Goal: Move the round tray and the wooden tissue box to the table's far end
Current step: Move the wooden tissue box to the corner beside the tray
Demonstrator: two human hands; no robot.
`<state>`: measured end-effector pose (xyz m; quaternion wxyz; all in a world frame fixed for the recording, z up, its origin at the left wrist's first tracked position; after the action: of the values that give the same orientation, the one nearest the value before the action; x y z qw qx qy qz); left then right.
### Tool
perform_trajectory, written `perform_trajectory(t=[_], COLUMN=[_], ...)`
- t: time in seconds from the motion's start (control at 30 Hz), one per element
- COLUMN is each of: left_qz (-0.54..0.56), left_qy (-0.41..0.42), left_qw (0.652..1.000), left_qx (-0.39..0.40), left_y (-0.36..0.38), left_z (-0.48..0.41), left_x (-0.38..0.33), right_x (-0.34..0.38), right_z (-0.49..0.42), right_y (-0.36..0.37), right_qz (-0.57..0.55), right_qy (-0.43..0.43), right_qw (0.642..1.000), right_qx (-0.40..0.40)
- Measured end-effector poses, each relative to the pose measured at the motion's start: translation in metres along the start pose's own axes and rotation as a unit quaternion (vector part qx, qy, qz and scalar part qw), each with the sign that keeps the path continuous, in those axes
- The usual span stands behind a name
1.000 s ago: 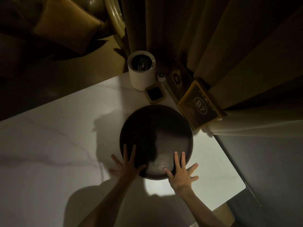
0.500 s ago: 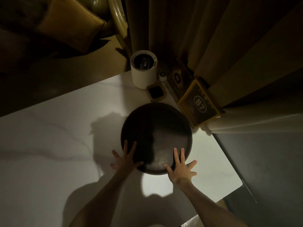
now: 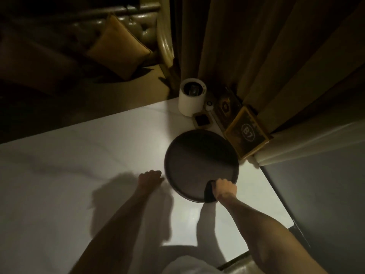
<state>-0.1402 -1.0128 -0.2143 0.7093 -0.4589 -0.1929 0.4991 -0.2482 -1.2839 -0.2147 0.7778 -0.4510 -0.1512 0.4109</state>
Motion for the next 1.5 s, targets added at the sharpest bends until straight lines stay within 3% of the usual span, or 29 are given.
perform_trajectory(t=[0.23,0.4,0.6,0.7,0.8,0.93,1.03,1.13,1.23,1.3,1.4,1.5], left_qz=[-0.055,-0.049,-0.074,-0.082,-0.060,-0.042,-0.058,0.026,0.145,0.203,0.204,0.204], left_qy=[-0.081,-0.121,-0.195,-0.257,-0.280,-0.311,-0.324,-0.257,-0.254,-0.276,-0.228,-0.233], left_qw=[0.988,0.968,0.939,0.908,0.901,0.894,0.901,0.948,0.951,0.933,0.937,0.943], left_qx=[-0.120,-0.213,-0.274,-0.322,-0.325,-0.320,-0.281,-0.188,-0.098,-0.110,-0.169,-0.122], left_y=[-0.107,-0.158,-0.168,-0.162,-0.133,-0.075,-0.026,0.064,0.146,0.176,0.207,0.239], left_z=[0.090,0.191,0.340,0.429,0.492,0.554,0.576,0.562,0.551,0.546,0.540,0.541], left_x=[0.110,0.223,0.380,0.455,0.496,0.535,0.544,0.529,0.517,0.511,0.496,0.500], right_x=[0.195,0.344,0.494,0.566,0.618,0.651,0.647,0.622,0.591,0.568,0.546,0.539], right_z=[0.086,0.201,0.358,0.451,0.526,0.583,0.595,0.582,0.554,0.534,0.515,0.504], right_y=[-0.105,-0.147,-0.126,-0.095,-0.057,-0.001,0.054,0.122,0.197,0.227,0.248,0.254], right_qz=[-0.047,-0.112,-0.147,-0.153,-0.166,-0.159,-0.121,-0.078,-0.003,0.037,0.069,0.083], right_qy=[-0.160,-0.283,-0.381,-0.436,-0.490,-0.529,-0.531,-0.507,-0.488,-0.440,-0.380,-0.351], right_qw=[0.982,0.939,0.886,0.860,0.832,0.815,0.823,0.848,0.869,0.897,0.921,0.932], right_qx=[-0.085,-0.161,-0.218,-0.216,-0.198,-0.177,-0.163,-0.131,-0.076,-0.013,0.042,0.041])
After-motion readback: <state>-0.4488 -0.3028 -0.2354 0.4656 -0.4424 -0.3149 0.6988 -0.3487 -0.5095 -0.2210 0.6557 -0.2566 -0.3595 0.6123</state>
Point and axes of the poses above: each hand's wrist, its own z-axis away from the middle knuckle, its own y-axis out of the palm, x = y × z, the point moved 10 cm from there along -z, towards the middle knuckle, and after that the axes turned 11 degrees about y, right-handed, at the moved point
